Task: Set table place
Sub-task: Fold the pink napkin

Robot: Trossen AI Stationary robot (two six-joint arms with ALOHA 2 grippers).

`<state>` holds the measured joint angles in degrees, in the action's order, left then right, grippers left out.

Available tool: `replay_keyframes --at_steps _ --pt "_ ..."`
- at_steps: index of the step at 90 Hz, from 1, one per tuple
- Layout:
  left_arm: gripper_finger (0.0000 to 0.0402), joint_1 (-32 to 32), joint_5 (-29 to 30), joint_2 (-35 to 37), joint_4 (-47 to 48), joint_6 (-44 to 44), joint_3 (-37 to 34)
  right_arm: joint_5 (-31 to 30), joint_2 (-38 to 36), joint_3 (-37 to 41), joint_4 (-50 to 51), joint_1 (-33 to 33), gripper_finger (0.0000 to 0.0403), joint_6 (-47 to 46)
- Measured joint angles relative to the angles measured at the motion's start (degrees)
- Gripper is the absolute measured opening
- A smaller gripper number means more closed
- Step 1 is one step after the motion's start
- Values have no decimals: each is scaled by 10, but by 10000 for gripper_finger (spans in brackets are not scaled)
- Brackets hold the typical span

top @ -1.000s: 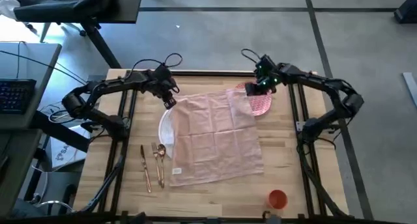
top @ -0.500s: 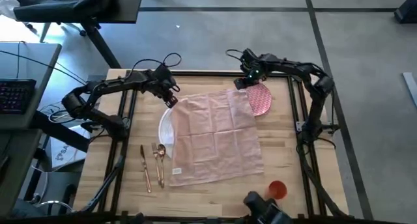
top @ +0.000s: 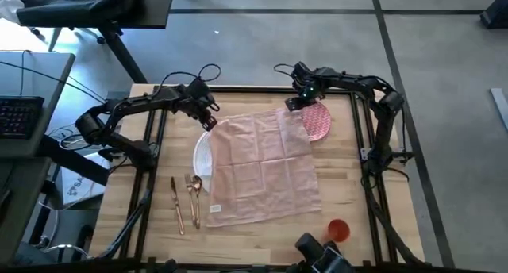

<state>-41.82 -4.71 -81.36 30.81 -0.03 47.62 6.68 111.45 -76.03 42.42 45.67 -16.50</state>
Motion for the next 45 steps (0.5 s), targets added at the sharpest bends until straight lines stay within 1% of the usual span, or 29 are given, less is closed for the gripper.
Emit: replay_keyframes --at_steps 20,31,39,45 --pt "0 0 0 0 -6 5 0 8 20 0 2 -4 132 -5" --pt "0 0 0 0 -7 5 0 -1 20 0 1 -11 129 -5" --pt "0 0 0 0 -7 5 0 -2 20 0 2 -11 114 -6" --pt "0 0 0 0 -7 4 0 -2 22 0 1 -12 89 -8"
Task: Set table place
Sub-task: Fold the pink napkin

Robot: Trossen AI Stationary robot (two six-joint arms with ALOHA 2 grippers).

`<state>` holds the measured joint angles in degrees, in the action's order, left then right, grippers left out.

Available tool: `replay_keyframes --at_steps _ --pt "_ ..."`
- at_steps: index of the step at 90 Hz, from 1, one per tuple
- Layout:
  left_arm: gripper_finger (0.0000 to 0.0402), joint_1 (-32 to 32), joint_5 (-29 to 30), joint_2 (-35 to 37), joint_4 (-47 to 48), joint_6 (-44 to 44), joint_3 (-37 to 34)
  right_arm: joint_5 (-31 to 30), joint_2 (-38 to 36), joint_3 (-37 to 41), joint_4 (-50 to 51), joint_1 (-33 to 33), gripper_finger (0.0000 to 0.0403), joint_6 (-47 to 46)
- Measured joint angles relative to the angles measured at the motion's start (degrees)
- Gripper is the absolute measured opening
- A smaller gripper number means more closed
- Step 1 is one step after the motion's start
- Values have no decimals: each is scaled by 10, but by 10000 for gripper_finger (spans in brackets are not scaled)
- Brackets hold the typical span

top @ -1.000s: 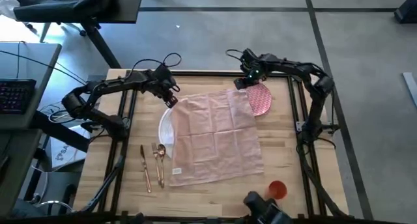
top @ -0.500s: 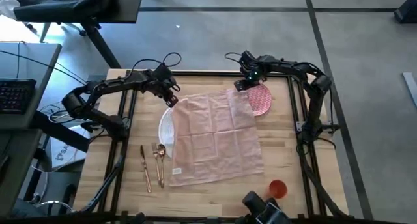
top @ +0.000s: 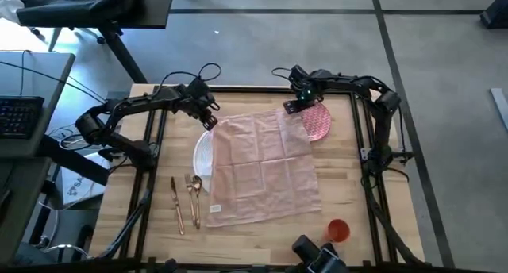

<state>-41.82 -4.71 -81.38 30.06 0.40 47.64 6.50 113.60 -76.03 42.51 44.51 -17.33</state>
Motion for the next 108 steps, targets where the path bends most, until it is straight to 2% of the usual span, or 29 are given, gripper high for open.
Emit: replay_keyframes --at_steps 12,17,38,61,74,83,94,108 --pt "0 0 0 0 -1 0 0 0 0 0 0 0 19 -2" --pt "0 0 -1 0 -9 -1 0 -6 -3 0 4 0 7 -2" --pt "0 3 -4 28 -53 -41 1 -45 -72 0 49 -8 0 39" --pt "0 -11 3 53 -81 -72 1 -50 -191 0 102 -30 0 127" --pt "0 -11 -37 59 -77 -91 1 -49 -239 0 146 -60 0 211" --pt "0 7 -68 83 -73 -102 1 -49 -269 0 184 -89 0 251" --pt "0 45 -68 113 -40 -162 1 -43 -291 0 216 -132 0 267" --pt "0 102 -66 135 47 -182 1 -32 -294 0 246 -187 0 264"
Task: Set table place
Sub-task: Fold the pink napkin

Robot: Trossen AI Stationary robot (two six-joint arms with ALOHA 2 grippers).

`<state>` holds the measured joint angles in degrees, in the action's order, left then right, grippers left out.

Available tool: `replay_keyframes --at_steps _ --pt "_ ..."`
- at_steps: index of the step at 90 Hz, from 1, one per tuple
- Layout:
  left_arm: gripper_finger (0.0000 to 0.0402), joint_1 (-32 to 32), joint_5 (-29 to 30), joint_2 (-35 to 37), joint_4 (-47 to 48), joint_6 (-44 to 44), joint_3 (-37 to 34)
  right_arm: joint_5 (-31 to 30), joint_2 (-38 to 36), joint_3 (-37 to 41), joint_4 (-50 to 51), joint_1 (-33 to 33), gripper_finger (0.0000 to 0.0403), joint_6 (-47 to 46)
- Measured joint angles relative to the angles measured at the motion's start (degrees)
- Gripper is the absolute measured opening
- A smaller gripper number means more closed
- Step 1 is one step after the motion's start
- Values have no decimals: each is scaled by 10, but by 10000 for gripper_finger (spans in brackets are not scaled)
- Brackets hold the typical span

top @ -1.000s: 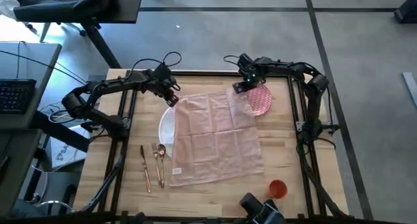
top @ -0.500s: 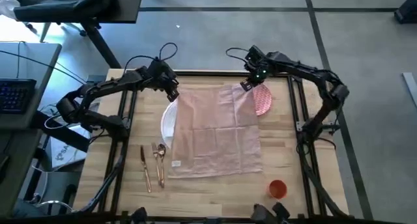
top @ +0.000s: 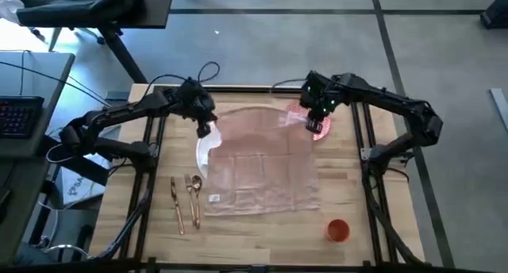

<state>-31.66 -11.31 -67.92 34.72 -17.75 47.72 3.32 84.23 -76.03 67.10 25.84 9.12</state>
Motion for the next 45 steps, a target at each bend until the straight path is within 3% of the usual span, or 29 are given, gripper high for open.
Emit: replay_keyframes --at_steps 8,30,37,45 --pt "0 33 14 17 29 -2 0 -8 0 0 18 -34 0 -16" --pt "0 59 125 95 4 17 19 -124 -53 0 19 -61 0 -119" --pt "0 44 132 109 -25 5 20 -177 -70 0 16 -51 0 -136" --pt "0 23 109 110 -43 1 20 -193 -78 0 12 -31 0 -136"
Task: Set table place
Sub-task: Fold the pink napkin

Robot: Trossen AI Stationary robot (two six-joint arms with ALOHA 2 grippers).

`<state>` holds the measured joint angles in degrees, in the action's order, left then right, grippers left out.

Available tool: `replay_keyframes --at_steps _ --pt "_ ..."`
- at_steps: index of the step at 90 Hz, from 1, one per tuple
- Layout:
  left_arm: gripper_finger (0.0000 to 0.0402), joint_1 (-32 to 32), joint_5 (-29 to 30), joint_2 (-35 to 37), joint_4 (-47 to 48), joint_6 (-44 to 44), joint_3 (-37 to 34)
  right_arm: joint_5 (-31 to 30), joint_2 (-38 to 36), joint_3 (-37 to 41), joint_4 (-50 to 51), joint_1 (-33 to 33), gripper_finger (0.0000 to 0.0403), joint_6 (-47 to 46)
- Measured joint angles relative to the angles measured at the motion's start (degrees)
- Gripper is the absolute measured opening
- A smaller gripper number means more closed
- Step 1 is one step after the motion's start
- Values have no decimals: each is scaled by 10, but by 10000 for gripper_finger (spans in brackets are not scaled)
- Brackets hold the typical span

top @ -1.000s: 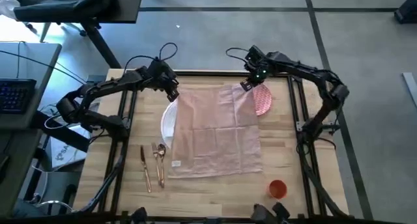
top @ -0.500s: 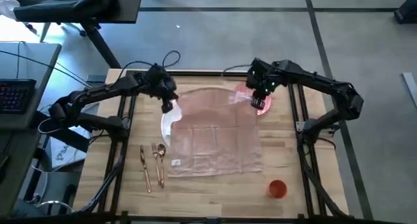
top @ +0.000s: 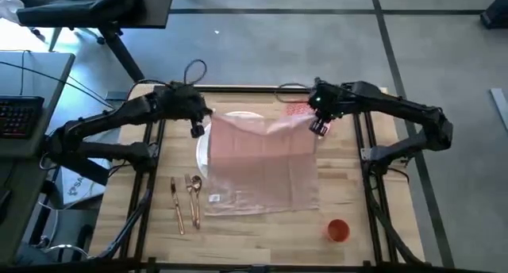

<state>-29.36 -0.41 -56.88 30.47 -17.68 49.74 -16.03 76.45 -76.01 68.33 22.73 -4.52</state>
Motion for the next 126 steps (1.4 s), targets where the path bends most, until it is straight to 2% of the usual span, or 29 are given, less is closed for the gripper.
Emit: replay_keyframes --at_steps 9,24,33,40,56,68,93,107,126 --pt "0 -12 -36 -6 11 9 0 17 2 0 0 7 0 -3" --pt "0 31 -60 6 71 64 0 43 -4 0 10 -50 0 -21" --pt "0 92 -58 21 100 114 0 51 -11 5 14 -104 0 -25" --pt "0 151 -45 28 113 166 0 61 -24 39 0 -144 0 -34" --pt "0 304 32 18 121 288 0 85 -64 148 -52 -244 0 -109" --pt "0 400 57 -16 121 365 0 121 -79 213 -119 -317 0 -150" --pt "0 534 57 -133 88 460 0 116 -79 279 -173 -419 0 -222" --pt "0 573 72 -185 73 483 0 109 -77 282 -181 -454 0 -222" --pt "0 585 76 -231 33 481 0 102 -61 282 -210 -467 0 -197"
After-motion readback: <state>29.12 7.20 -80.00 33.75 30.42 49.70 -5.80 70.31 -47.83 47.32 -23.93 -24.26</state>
